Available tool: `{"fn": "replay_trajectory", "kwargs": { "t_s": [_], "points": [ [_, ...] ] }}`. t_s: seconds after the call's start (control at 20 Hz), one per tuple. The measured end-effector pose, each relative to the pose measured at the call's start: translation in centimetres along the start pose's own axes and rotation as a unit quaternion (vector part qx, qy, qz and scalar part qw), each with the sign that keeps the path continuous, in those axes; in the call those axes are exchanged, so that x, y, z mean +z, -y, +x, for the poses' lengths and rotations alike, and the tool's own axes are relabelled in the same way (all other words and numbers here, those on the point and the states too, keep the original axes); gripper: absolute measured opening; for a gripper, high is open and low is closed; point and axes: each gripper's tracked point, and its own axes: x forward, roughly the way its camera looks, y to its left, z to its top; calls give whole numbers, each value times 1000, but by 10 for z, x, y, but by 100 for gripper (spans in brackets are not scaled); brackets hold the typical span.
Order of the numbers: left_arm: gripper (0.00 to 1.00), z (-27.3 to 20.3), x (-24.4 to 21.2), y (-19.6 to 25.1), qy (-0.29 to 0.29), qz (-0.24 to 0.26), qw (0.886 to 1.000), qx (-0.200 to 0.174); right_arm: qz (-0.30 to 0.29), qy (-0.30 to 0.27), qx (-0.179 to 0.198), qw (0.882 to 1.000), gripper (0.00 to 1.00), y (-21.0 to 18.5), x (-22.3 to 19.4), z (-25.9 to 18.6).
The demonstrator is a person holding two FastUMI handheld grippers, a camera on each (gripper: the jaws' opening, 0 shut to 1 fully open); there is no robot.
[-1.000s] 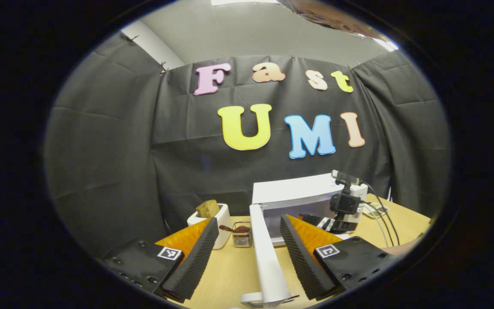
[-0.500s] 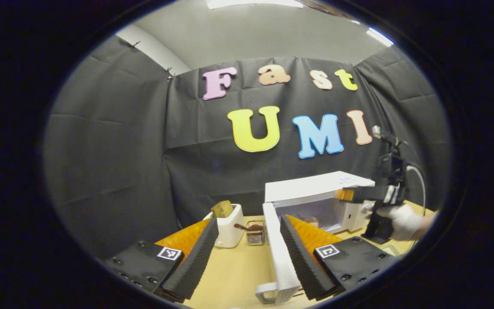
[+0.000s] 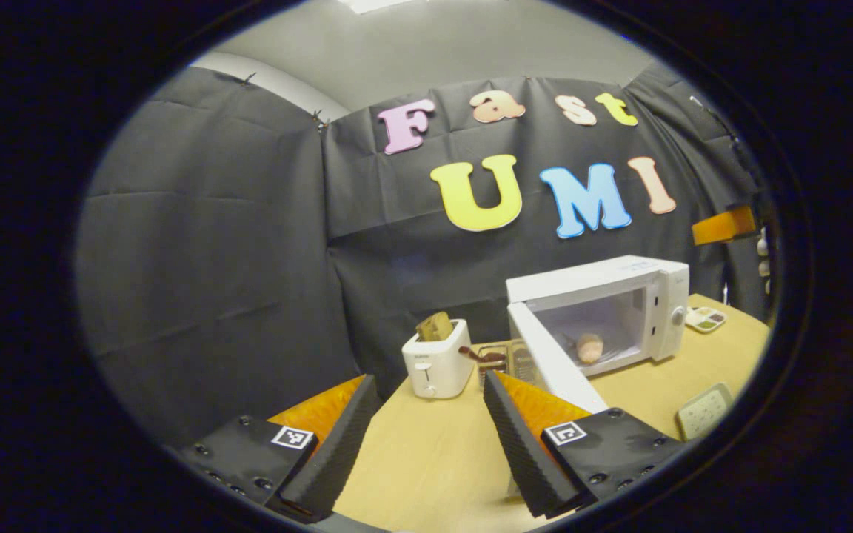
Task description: Open the microwave oven with the left hand, put the food in, and close the microwave oven.
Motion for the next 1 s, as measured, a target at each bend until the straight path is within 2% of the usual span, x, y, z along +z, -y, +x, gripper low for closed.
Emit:
{"fn": "replay_trajectory", "kwargs": {
  "t_s": [0.15,0.2,0.25,0.35,0.45,0.5,0.8,1.0],
  "points": [
    [99,-3,-36,-3,-17,-3,1000,12,-6,-38,17,999,98,3,-11,-30],
    [95,-4,-48,-6,-23,-1,1000,19,-13,-49,21,998,98,3,-11,-35],
    [99,-4,-59,-5,-29,-7,999,21,-26,-50,22,998,98,4,-7,-39],
    [98,-7,-73,7,-36,-11,999,12,-28,-42,28,998,98,1,8,-42],
    [100,-7,-88,18,-45,1,999,10,-23,-35,36,998,97,-6,13,-44],
    [92,-11,-89,26,-46,3,999,2,-24,-35,42,998,97,-8,14,-46],
    [94,-25,-77,115,-42,2,996,-80,-21,-36,39,998,98,5,17,-53],
    [95,-17,-68,175,-35,-11,992,-118,-16,-36,11,999,98,37,20,-59]
  ]
}}
